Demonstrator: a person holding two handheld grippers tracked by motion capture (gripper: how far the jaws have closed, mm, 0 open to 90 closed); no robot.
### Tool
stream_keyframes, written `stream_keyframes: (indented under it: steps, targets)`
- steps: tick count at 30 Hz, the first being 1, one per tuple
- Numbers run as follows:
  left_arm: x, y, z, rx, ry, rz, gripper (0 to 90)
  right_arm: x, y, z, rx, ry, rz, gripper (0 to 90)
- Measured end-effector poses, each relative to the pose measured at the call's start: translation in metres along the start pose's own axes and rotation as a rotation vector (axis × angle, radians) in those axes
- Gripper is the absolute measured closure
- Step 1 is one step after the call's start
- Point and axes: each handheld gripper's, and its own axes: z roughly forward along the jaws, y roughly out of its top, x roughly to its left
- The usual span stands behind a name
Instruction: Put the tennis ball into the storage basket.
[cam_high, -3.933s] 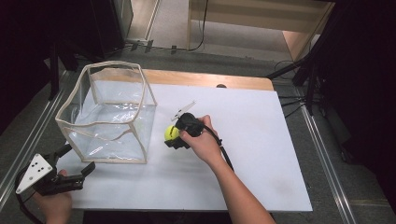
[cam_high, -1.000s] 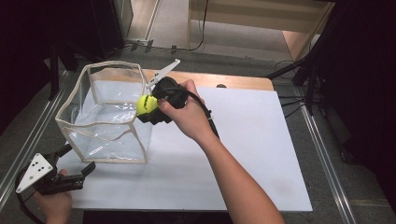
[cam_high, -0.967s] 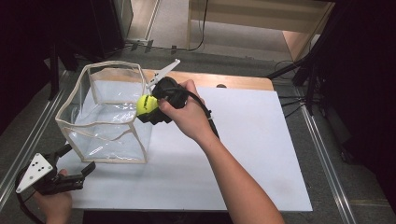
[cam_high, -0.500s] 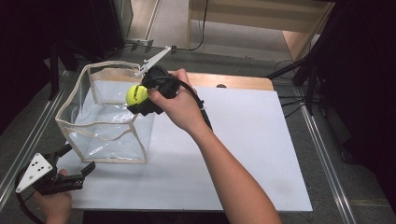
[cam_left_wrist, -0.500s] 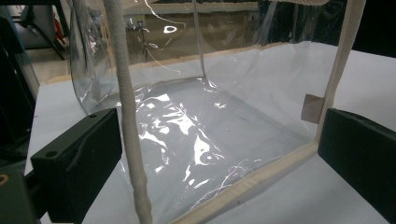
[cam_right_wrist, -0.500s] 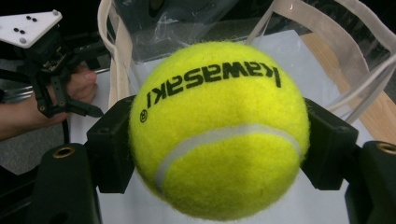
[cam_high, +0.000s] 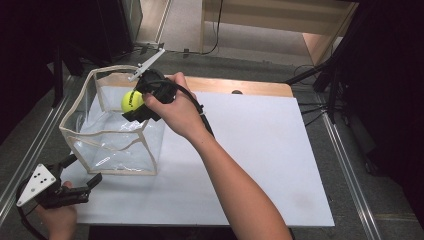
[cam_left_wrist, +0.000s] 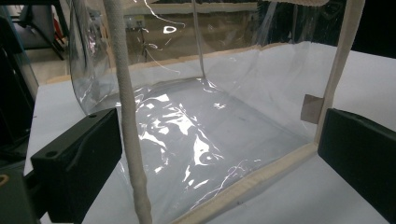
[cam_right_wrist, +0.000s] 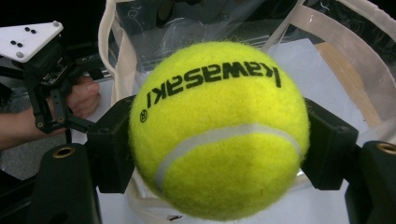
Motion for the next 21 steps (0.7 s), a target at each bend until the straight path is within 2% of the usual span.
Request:
stream_keyframes:
  steps: [11, 15, 19, 21]
  targets:
    - [0.000, 0.000, 0.000, -0.004, -0.001, -0.004, 0.1, 0.000, -0.002, 0.018, 0.050, 0.005, -0.001, 23.4]
    - [0.000, 0.000, 0.000, 0.001, -0.001, -0.003, 0.1, 0.001, -0.003, 0.019, 0.074, 0.005, -0.022, 23.3]
    - [0.000, 0.000, 0.000, -0.002, 0.000, -0.002, 0.1, 0.002, -0.004, 0.018, 0.115, 0.007, 0.004, 23.2]
    - [0.000, 0.000, 0.000, -0.003, 0.001, -0.004, 0.1, 0.002, -0.005, 0.019, 0.131, -0.002, 0.000, 23.0]
